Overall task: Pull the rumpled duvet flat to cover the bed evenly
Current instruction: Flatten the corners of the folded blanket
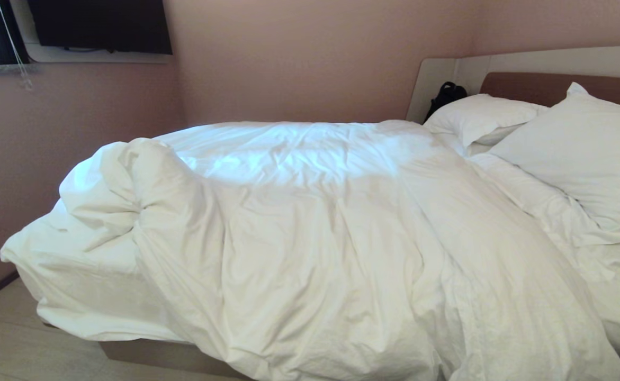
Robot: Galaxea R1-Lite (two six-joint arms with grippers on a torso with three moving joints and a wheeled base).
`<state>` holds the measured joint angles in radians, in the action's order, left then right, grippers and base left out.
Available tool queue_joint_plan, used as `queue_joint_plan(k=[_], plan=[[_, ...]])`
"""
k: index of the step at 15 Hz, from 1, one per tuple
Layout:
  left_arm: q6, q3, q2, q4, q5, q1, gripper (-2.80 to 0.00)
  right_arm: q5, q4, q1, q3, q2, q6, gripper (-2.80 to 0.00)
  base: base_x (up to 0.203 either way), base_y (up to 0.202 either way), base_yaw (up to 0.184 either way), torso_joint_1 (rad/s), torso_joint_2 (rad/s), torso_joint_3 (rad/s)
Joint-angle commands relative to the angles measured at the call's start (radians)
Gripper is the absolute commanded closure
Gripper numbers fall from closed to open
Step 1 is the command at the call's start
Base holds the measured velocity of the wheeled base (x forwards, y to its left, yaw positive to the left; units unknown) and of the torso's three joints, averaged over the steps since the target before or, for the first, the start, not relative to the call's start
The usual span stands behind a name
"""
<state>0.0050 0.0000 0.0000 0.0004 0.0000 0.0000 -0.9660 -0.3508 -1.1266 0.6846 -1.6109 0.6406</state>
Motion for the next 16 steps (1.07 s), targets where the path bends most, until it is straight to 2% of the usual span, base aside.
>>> queue_joint_plan(k=[1,2,3,5,7,8,10,11,13,16], plan=[[0.0,0.0,0.0,0.0,0.0,0.0,0.0,-0.006,-0.106,0.099,0.03,0.185,-0.024,-2.8,0.0,0.0,0.0,0.0,0.0,0.0],[0.0,0.0,0.0,0.0,0.0,0.0,0.0,-0.005,-0.156,0.182,0.067,0.241,-0.065,-2.8,0.0,0.0,0.0,0.0,0.0,0.0],[0.0,0.0,0.0,0.0,0.0,0.0,0.0,-0.002,-0.207,0.289,0.13,0.292,-0.139,-2.8,0.0,0.0,0.0,0.0,0.0,0.0],[0.0,0.0,0.001,0.0,0.0,0.0,0.0,0.034,-0.259,0.496,0.26,0.343,-0.332,-2.8,0.0,0.0,0.0,0.0,0.0,0.0],[0.0,0.0,0.0,0.0,0.0,0.0,0.0,0.15,-0.266,0.702,0.365,0.34,-0.512,-2.8,0.0,0.0,0.0,0.0,0.0,0.0],[0.0,0.0,0.0,0.0,0.0,0.0,0.0,0.237,-0.251,0.8,0.407,0.319,-0.598,0.0,0.0,0.0,0.0,0.0,0.0,0.0],[0.0,0.0,0.0,0.0,0.0,0.0,0.0,0.431,-0.179,0.964,0.465,0.252,-0.75,0.0,0.0,0.0,0.0,0.0,0.0,0.0],[0.0,0.0,0.0,0.0,0.0,0.0,0.0,0.526,-0.133,1.028,0.483,0.215,-0.794,0.0,0.0,0.0,0.0,0.0,0.0,0.0],[0.0,0.0,0.0,0.0,0.0,0.0,0.0,0.741,-0.058,1.144,0.519,0.133,-0.83,0.0,0.0,0.0,0.0,0.0,0.0,0.0],[0.0,0.0,0.0,0.0,0.0,0.0,0.0,1.028,-0.034,1.261,0.594,-0.008,-0.851,0.0,0.0,0.0,0.0,0.0,0.0,0.0]])
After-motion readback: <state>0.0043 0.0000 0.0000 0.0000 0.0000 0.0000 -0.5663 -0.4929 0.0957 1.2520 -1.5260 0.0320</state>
